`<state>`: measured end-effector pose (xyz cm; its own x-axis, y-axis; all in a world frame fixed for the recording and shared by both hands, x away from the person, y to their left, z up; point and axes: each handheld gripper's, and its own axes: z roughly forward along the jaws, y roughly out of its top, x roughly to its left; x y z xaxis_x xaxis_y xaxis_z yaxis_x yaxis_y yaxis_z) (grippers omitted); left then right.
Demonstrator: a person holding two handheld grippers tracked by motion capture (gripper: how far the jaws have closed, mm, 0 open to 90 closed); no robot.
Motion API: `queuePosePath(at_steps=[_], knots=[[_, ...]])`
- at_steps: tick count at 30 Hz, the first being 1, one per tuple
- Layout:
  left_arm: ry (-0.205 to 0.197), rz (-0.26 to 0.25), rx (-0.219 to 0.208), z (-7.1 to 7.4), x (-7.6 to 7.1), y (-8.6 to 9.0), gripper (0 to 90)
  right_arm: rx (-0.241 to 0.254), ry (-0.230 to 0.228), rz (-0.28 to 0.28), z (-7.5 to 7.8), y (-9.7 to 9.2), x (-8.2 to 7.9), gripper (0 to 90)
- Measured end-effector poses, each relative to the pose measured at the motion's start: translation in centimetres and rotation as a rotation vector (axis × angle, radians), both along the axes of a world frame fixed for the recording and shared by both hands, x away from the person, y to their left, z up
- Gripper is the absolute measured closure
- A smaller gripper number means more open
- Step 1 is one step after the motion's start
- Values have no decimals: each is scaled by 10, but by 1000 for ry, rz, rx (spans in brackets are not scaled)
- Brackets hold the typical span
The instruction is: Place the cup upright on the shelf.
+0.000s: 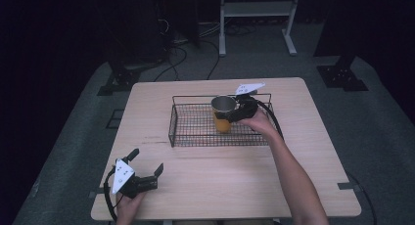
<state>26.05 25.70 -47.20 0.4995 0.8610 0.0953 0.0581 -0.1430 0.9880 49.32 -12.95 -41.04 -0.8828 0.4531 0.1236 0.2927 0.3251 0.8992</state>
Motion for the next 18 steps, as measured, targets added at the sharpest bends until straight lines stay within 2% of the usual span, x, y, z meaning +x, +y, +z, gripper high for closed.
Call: queuePosePath(at_steps=[6, 18], knots=[[0, -1, -1, 0, 0, 0, 0, -9, 5, 4, -5, 3, 2, 116], [0, -1, -1, 0, 0, 0, 0, -52, -8, -8, -6, 4, 4, 115]])
